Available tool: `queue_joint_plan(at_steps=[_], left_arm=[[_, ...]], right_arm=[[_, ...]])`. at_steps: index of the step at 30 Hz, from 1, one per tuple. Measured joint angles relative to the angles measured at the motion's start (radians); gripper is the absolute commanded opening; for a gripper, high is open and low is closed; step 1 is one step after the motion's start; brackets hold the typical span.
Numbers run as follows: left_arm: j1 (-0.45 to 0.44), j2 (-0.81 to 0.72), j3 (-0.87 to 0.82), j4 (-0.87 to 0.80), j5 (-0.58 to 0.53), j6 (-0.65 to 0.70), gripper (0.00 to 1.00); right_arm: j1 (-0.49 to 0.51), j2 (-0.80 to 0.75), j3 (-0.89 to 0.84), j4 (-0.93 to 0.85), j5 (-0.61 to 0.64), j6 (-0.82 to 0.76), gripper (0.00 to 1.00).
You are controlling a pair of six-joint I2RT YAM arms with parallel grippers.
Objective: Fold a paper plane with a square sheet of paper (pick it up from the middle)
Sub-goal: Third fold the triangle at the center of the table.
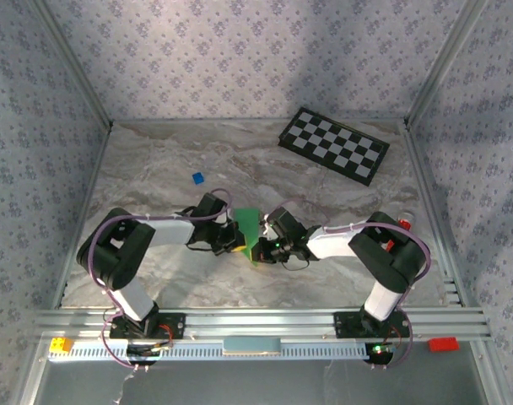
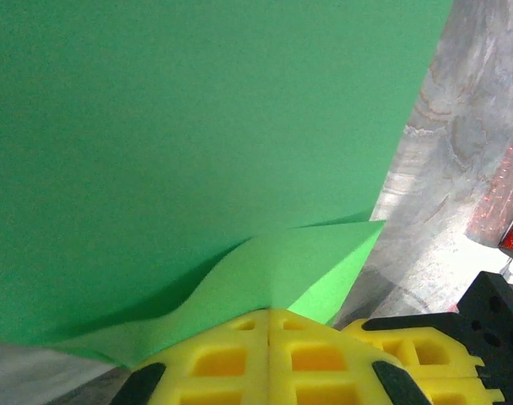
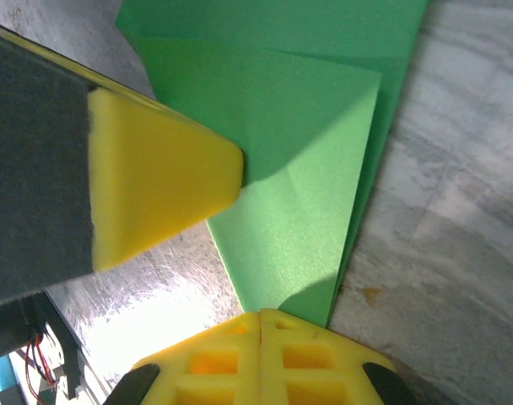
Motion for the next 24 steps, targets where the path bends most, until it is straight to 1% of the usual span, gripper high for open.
queue_joint_plan(at_steps=[7, 14, 24], left_arm=[[0.073, -0.008, -0.030, 0.023, 0.032, 0.063, 0.05], [0.131, -0.026, -0.095, 0.106, 0.081, 0.087, 0.05], [0.225, -0.026, -0.115, 0.131, 0.113, 0.127, 0.05]], right_arm=[[0.002, 0.002, 0.000, 0.009, 0.003, 0.001, 0.00], [0.003, 0.010, 0.000, 0.024, 0.006, 0.009, 0.00], [0.003, 0.012, 0.000, 0.028, 0.007, 0.012, 0.00]])
